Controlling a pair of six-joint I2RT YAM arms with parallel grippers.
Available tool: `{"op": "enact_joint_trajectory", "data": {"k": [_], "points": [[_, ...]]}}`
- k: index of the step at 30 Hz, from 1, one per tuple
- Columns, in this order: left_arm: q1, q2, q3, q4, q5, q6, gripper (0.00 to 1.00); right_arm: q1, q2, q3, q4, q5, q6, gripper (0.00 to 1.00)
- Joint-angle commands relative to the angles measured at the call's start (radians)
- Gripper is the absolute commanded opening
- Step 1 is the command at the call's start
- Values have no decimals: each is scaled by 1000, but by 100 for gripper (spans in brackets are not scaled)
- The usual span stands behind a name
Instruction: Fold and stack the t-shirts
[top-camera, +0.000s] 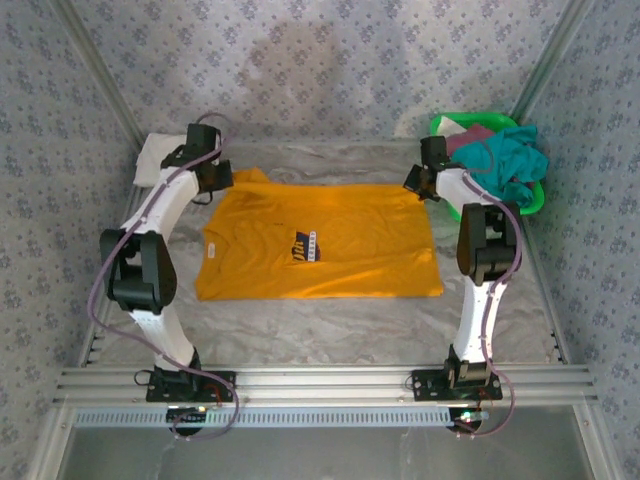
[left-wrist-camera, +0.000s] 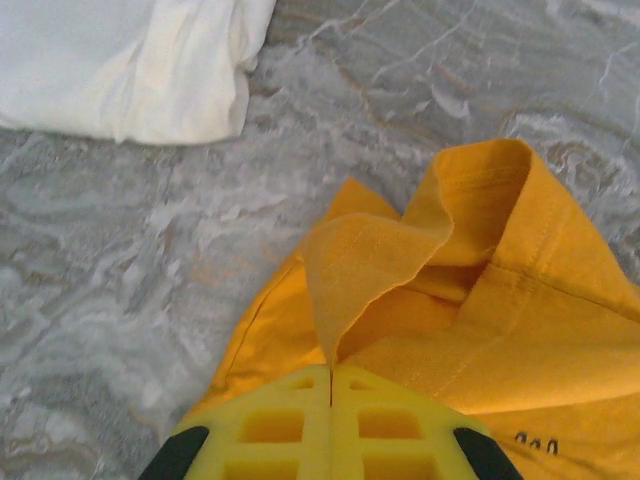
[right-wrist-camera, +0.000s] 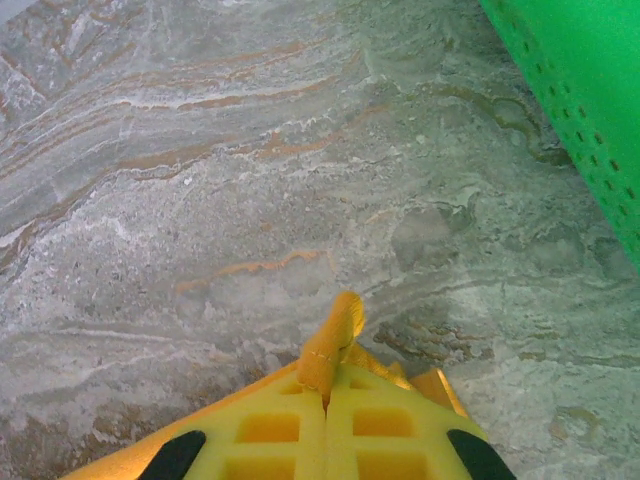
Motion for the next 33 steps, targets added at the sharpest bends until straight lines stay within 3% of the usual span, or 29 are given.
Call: {"op": "enact_joint_trajectory", "data": {"k": [1, 14, 26, 33], "points": [[-5, -87, -49, 26, -41, -8, 0, -12, -78, -39, 71, 31, -32, 0], [-32, -205, -271, -2, -73, -73, 0, 5, -256, -273, 111, 47, -56, 0], [-56, -260, -370, -19, -79, -99, 0, 48, -329, -375, 114, 55, -52, 0], [-80, -275, -422, -46, -85, -128, 0, 49, -385, -479, 110, 54, -46, 7]]}}
